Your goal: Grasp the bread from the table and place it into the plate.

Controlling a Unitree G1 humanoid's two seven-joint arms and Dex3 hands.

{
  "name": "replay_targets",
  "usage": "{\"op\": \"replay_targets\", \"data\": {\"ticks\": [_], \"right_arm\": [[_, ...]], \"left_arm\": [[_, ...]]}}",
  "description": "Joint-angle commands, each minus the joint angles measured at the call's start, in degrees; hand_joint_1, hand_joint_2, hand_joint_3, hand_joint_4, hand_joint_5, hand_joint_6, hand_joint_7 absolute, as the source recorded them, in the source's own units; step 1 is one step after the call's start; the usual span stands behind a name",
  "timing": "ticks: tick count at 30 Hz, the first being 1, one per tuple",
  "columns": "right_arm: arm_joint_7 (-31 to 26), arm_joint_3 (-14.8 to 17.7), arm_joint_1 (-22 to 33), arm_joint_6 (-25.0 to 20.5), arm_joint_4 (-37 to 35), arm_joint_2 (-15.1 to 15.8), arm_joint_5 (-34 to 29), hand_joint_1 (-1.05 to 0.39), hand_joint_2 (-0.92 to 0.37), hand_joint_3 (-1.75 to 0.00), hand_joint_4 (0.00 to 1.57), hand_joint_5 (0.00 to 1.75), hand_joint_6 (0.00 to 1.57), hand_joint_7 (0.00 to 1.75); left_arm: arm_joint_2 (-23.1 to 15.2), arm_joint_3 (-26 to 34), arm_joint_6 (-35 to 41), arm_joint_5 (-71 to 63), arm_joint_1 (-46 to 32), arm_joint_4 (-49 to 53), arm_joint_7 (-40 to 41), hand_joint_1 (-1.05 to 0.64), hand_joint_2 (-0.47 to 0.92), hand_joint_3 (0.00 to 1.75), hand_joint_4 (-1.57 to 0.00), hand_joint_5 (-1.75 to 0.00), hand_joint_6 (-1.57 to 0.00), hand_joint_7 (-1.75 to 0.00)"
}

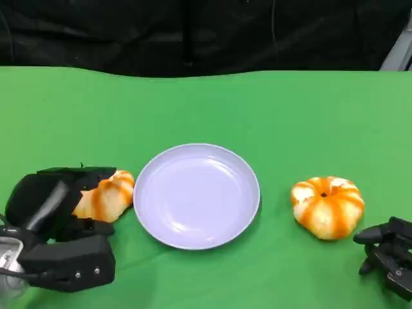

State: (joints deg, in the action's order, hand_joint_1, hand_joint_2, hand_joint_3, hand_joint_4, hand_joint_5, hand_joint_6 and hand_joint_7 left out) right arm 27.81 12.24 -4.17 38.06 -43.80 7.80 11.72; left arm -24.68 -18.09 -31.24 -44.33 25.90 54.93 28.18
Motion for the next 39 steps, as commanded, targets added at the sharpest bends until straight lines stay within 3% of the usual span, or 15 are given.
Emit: {"op": "replay_targets", "data": {"ticks": [1, 8, 27, 29, 30, 31, 35, 39], "right_arm": [[-0.16, 0.20, -0.12, -0.07, 0.13, 0.79, 0.53, -0.05, -0.92, -0.44, 0.64, 1.48, 0.79, 0.86], [-0.55, 0.06, 0.16, 0.04, 0.45, 0.57, 0.28, -0.05, -0.92, -0.44, 0.65, 1.47, 0.80, 0.85], [-0.63, -0.05, -0.10, 0.31, 0.06, 0.66, 0.19, -0.06, -0.92, -0.43, 0.67, 1.46, 0.81, 0.84], [-0.71, -0.11, -0.09, 0.50, -0.03, 0.69, 0.01, -0.06, -0.92, -0.42, 0.67, 1.46, 0.82, 0.84], [-0.75, -0.13, -0.10, 0.66, -0.12, 0.70, -0.08, -0.07, -0.92, -0.42, 0.67, 1.46, 0.81, 0.83], [-0.77, -0.14, -0.11, 0.78, -0.18, 0.70, -0.13, -0.07, -0.92, -0.42, 0.67, 1.46, 0.81, 0.83], [-0.78, -0.15, -0.12, 0.86, -0.23, 0.71, -0.15, -0.07, -0.92, -0.42, 0.67, 1.46, 0.81, 0.83], [-1.00, -0.17, -0.12, 1.07, -0.47, 0.81, -0.41, -0.07, -0.92, -0.43, 0.67, 1.46, 0.82, 0.83]], "left_arm": [[-0.50, -0.93, 0.07, 1.11, 1.51, 1.80, 0.67, -0.97, 0.92, 0.14, -0.57, 0.00, -0.60, 0.00], [1.33, -3.43, 1.36, 1.83, 5.26, 8.53, -0.80, -0.94, 0.92, 0.16, -0.55, 0.00, -0.58, 0.00], [3.65, -5.73, 2.33, 5.08, 7.58, 13.76, -3.35, -0.87, 0.92, 0.19, -0.57, -0.01, -0.57, 0.00], [3.68, -6.00, 2.44, 5.19, 7.64, 13.92, -3.27, -0.74, 0.92, 0.19, -0.57, -0.01, -0.58, -0.01], [3.67, -6.16, 2.42, 5.25, 7.68, 14.00, -3.21, -0.54, 0.92, 0.14, -0.58, -0.01, -0.59, -0.01], [3.65, -6.31, 2.39, 5.33, 7.71, 14.06, -3.14, -0.47, 0.92, 0.12, -0.58, -0.01, -0.59, -0.01], [3.60, -6.73, 2.35, 5.66, 7.81, 14.21, -3.03, -0.40, 0.92, 0.09, -0.59, -0.01, -0.60, -0.01], [3.40, -6.43, 0.59, 6.83, 7.41, 14.04, -3.95, -0.15, 0.90, 0.05, -0.59, -0.01, -0.64, -0.02]]}}
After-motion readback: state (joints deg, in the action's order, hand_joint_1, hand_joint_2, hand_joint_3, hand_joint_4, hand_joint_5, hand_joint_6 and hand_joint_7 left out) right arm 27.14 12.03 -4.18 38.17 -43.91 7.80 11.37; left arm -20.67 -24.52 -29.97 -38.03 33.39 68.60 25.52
